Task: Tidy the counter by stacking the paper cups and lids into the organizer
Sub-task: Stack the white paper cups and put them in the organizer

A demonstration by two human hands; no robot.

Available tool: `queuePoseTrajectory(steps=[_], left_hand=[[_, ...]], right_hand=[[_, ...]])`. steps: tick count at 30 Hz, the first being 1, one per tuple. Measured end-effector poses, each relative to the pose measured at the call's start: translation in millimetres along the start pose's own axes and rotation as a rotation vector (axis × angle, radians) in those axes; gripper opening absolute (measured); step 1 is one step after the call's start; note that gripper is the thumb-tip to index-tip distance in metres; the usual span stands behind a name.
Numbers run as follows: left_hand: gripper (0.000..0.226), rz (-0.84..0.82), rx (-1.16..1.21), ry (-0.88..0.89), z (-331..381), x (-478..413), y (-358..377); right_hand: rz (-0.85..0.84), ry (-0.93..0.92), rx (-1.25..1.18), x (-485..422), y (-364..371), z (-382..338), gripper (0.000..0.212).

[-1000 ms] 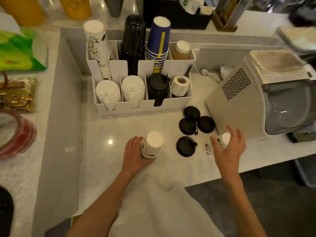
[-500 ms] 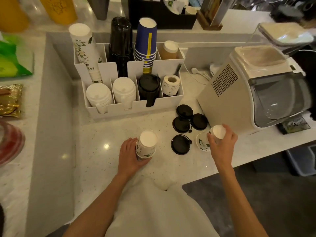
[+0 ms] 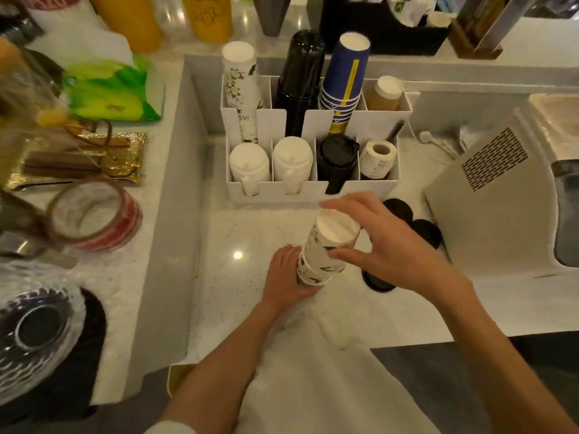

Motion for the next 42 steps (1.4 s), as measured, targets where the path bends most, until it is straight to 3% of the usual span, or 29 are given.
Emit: queuePoseTrajectory(steps=[10,17,24,30,36,42], left_hand=[[0.091,-0.011,-0.016,0.02,1.0,0.7,0.4],[0.095,-0.026,-0.025,0.032,0.5,2.0,3.3],[0.096,-0.019,-0.014,0.03,-0.4,1.8,2.9],[0.095,-0.012,-0.014,0.041,-0.1,1.9,2.3],[0.091,0.015,-0.018,0.066,2.8,1.0,0.3],[0.092,0.019,-0.02,0.071,2.5,1.3,-0.5]], right_hand=[[-0.206,-0.015,0.009,-1.4,83.1,51.4,0.069],[0.026,0.032,0.083,-7.9,68.6,57.9,0.063],[-0.121,0.023,0.044,-8.8,74.9,59.9,0.072],[-0.035,-0.009,0.105,-6.9,77.0,59.7,0.068],[-0.07,-0.08,0.12,-8.6,81.7,58.4,0.065],[-0.027,-0.04,0.043,-5.3,82.5,63.6,0.064]])
Point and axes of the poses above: each hand's wrist, its own x-axis away from the middle knuckle, its own y-axis out of the palm, z = x × y, the point moved 10 cm from there along -x, towards the middle knuckle, and after that the axes turned 8 degrees about z, right-handed, at the moved point
